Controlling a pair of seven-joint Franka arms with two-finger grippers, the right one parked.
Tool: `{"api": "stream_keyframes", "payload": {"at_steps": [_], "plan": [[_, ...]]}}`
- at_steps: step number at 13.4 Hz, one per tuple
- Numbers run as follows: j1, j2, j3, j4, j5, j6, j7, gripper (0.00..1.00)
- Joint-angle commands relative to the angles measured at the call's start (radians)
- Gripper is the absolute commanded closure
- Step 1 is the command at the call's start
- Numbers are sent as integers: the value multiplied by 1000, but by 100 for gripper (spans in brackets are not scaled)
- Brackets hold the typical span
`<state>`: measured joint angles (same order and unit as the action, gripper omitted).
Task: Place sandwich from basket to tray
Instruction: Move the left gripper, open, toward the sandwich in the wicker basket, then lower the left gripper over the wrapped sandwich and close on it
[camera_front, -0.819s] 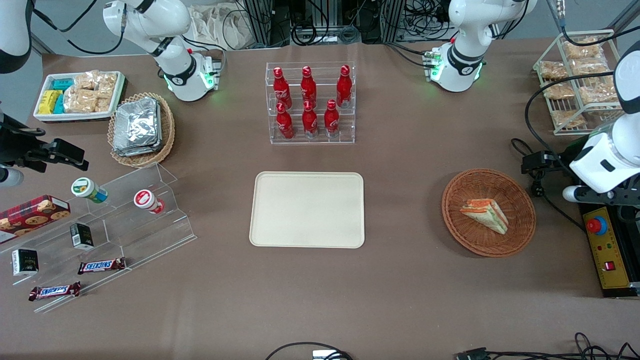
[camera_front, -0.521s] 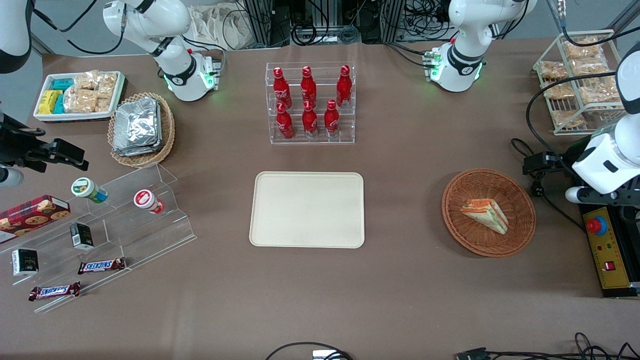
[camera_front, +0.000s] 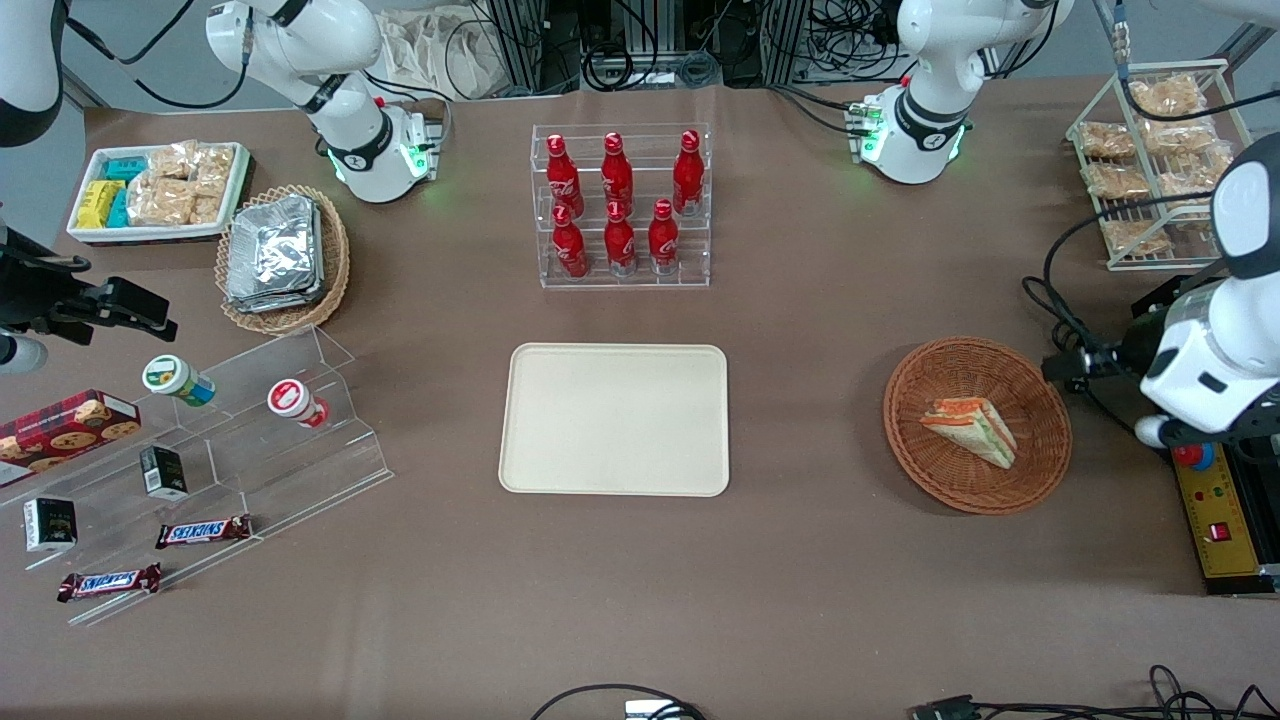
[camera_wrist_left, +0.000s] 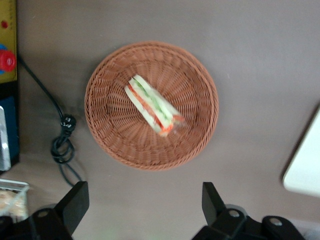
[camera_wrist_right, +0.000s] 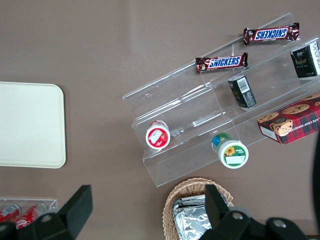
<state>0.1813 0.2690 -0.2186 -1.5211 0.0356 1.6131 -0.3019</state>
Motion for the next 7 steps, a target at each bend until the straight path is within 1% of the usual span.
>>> {"api": "stream_keyframes", "payload": {"at_steps": [1, 4, 5, 7], "plan": [[23, -17, -7, -137, 3, 176, -234, 0], [58, -2, -7, -269, 10, 365, -365, 0], [60, 10, -4, -310, 15, 431, -441, 0], [60, 62, -1, -335, 20, 482, -598, 0]]}}
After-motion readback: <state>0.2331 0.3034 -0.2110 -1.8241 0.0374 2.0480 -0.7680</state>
